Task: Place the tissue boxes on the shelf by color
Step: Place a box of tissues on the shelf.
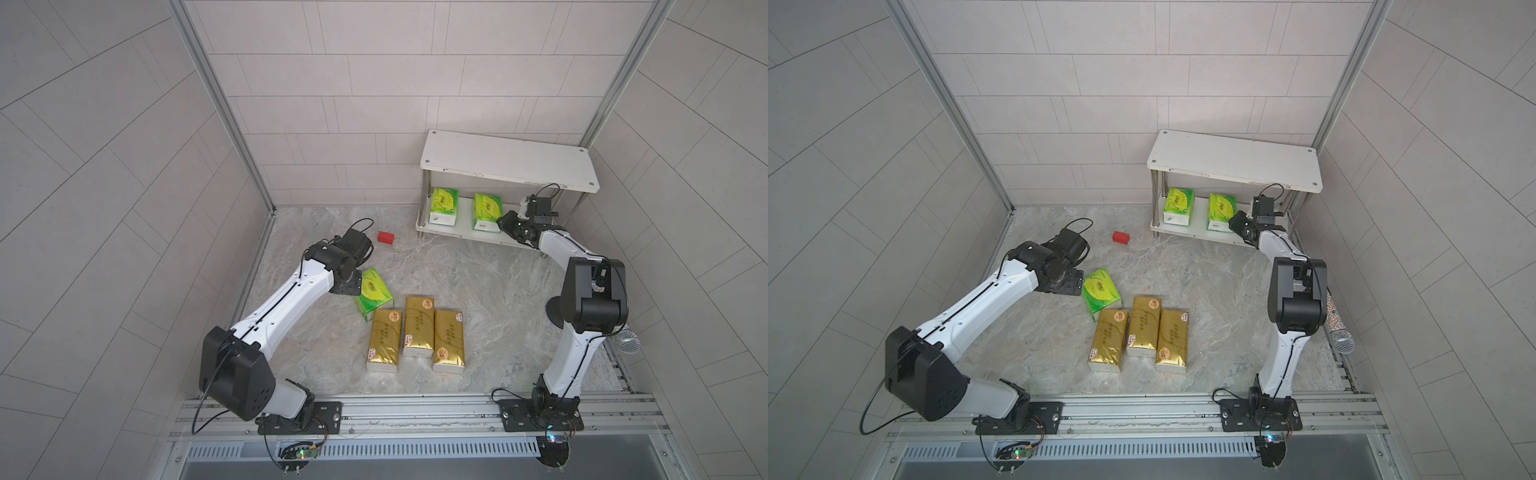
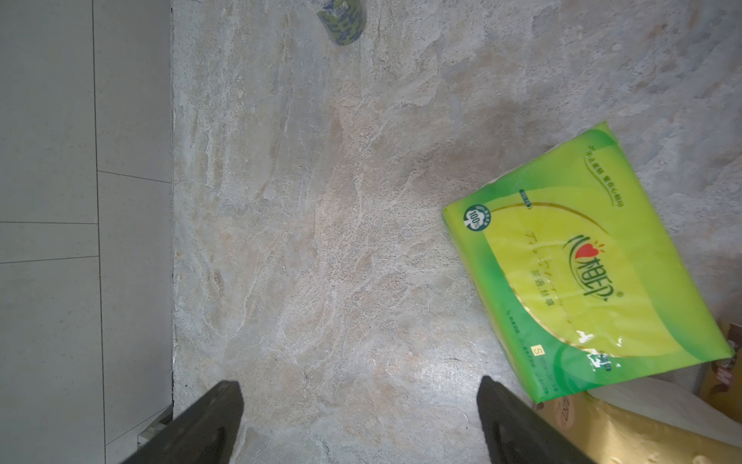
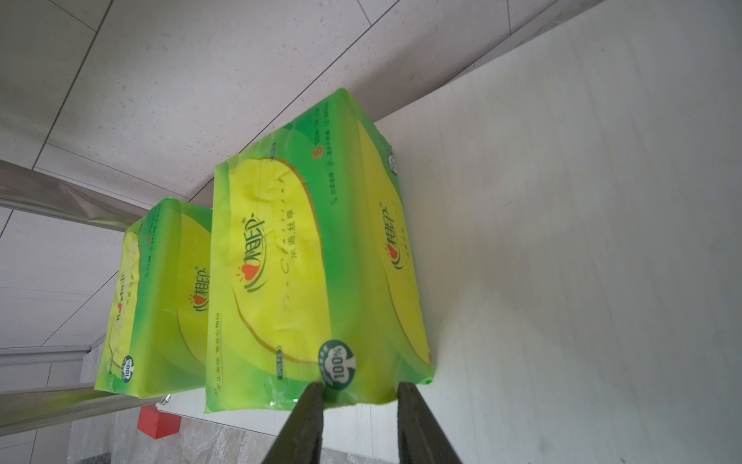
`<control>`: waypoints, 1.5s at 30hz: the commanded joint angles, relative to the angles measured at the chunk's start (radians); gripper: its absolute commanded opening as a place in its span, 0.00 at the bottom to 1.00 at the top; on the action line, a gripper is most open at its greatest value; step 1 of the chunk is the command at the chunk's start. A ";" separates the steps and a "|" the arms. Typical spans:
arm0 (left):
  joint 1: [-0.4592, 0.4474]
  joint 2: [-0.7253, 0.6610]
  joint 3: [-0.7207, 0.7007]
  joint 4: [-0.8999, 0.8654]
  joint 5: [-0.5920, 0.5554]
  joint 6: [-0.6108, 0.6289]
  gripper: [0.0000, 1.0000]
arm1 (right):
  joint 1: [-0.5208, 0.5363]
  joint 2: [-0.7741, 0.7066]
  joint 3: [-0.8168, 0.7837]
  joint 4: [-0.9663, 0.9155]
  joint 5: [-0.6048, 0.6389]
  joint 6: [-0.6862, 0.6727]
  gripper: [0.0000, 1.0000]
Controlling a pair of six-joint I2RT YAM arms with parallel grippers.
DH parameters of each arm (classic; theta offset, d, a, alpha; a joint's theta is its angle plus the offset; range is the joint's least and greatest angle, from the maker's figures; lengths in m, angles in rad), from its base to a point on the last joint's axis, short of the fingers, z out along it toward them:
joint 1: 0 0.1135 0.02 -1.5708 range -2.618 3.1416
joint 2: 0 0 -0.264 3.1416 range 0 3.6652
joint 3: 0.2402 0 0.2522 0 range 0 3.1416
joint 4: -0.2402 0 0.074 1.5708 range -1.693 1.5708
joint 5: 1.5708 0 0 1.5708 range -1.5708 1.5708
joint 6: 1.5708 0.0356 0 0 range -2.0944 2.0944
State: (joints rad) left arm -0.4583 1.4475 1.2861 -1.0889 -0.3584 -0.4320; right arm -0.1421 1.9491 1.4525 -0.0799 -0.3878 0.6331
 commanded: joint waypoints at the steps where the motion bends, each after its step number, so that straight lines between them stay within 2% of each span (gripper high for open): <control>1: 0.006 -0.002 0.004 -0.005 -0.002 0.006 1.00 | 0.007 -0.055 -0.011 -0.025 -0.002 0.008 0.36; 25: 0.007 -0.036 -0.024 -0.005 -0.004 0.000 1.00 | 0.015 -0.088 -0.030 -0.025 -0.002 0.036 0.36; 29: 0.007 -0.045 -0.031 -0.005 -0.006 -0.002 1.00 | 0.009 -0.109 -0.022 -0.044 0.046 0.025 0.45; 35: 0.009 -0.052 -0.040 -0.005 -0.004 -0.005 1.00 | 0.000 -0.066 0.037 -0.061 0.039 -0.005 0.56; 39: 0.009 -0.051 -0.041 -0.006 -0.005 -0.002 1.00 | -0.015 -0.018 0.052 0.019 -0.031 0.022 0.57; 45: 0.013 -0.057 -0.044 -0.009 -0.013 -0.001 1.00 | -0.021 0.035 0.072 0.061 -0.031 0.036 0.58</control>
State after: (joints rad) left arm -0.4538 1.4170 1.2556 -1.0863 -0.3565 -0.4328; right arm -0.1581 1.9488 1.4940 -0.0467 -0.4046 0.6601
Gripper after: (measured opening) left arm 0.999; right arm 0.582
